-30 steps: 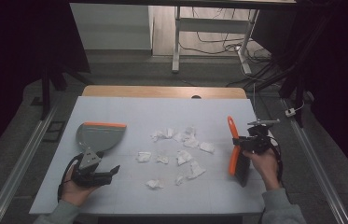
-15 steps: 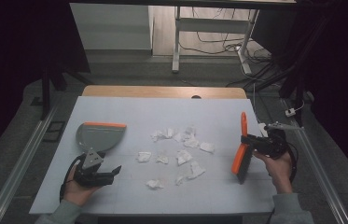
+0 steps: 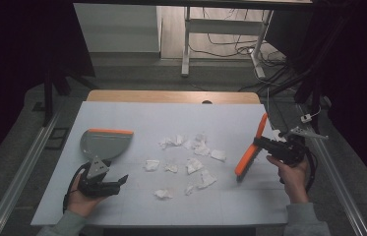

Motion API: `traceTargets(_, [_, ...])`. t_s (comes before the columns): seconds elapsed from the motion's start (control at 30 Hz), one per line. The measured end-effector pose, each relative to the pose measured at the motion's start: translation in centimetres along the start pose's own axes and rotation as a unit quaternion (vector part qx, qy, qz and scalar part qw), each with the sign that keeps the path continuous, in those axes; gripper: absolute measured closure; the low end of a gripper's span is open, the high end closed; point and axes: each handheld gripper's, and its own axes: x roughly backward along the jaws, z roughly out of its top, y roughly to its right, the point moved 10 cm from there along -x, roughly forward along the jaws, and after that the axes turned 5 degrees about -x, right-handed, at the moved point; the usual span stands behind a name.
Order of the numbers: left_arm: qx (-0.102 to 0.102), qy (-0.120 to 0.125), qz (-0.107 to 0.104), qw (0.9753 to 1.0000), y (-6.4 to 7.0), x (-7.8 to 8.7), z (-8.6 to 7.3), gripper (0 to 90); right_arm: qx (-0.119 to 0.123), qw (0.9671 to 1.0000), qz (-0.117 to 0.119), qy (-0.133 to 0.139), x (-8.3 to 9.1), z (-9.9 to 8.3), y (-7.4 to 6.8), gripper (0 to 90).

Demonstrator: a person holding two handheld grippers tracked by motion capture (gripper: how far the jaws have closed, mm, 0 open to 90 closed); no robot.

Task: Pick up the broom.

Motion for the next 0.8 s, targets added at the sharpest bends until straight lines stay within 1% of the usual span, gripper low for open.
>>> traceTargets(0.03, [0.000,0.000,0.000,1.0000,0.0,0.0,0.0,22.3,0.000,1.0000,-0.001,0.006,0.1,0.2,-0.1,71.1])
traceTargets(0.07, [0.000,0.001,-0.001,1.0000,0.1,0.0,0.1,22.3,0.001,0.9999,0.004,0.012,0.1,0.4,-0.5,71.1])
traceTargets(0.1, [-0.001,0.002,0.000,1.0000,0.1,0.0,0.2,22.3,0.001,0.9999,0.004,0.012,0.1,0.4,-0.5,71.1])
traceTargets(0.17, [-0.002,0.004,-0.001,1.0000,0.2,-0.1,0.4,22.3,0.007,0.9998,0.003,0.017,0.1,0.7,-0.9,71.1])
traceTargets(0.23, [-0.004,0.005,-0.002,1.0000,0.3,-0.2,0.6,22.3,0.007,0.9996,0.003,0.027,0.1,1.0,-1.4,71.1])
traceTargets(0.37, [-0.011,0.009,-0.008,0.9999,0.9,-0.5,1.4,22.4,0.014,0.9993,0.006,0.034,-0.3,1.4,-2.5,71.0])
traceTargets(0.47, [-0.018,0.014,-0.016,0.9996,1.6,-0.8,2.2,22.5,0.017,0.9990,0.013,0.039,-0.8,1.7,-3.6,71.0])
traceTargets(0.5, [-0.021,0.016,-0.021,0.9994,1.9,-0.9,2.6,22.4,0.017,0.9989,0.019,0.039,-1.0,1.7,-3.9,71.0])
traceTargets(0.53, [-0.024,0.018,-0.025,0.9992,2.3,-1.0,2.9,22.4,0.017,0.9988,0.023,0.039,-1.2,1.8,-4.2,71.0])
traceTargets(0.57, [-0.029,0.020,-0.028,0.9990,2.7,-1.2,3.4,22.5,0.019,0.9986,0.024,0.043,-1.6,1.9,-5.0,71.0])
traceTargets(0.6, [-0.036,0.023,-0.031,0.9986,3.1,-1.3,3.8,22.5,0.019,0.9986,0.024,0.043,-1.6,1.9,-5.0,71.0])
traceTargets(0.7, [-0.051,0.030,-0.040,0.9974,4.4,-1.8,5.2,22.6,0.024,0.9984,0.029,0.043,-2.4,1.9,-6.1,71.0])
traceTargets(0.8, [-0.056,0.035,-0.050,0.9966,5.6,-2.4,6.6,23.3,0.020,0.9981,0.034,0.047,-3.3,1.8,-6.9,71.0])
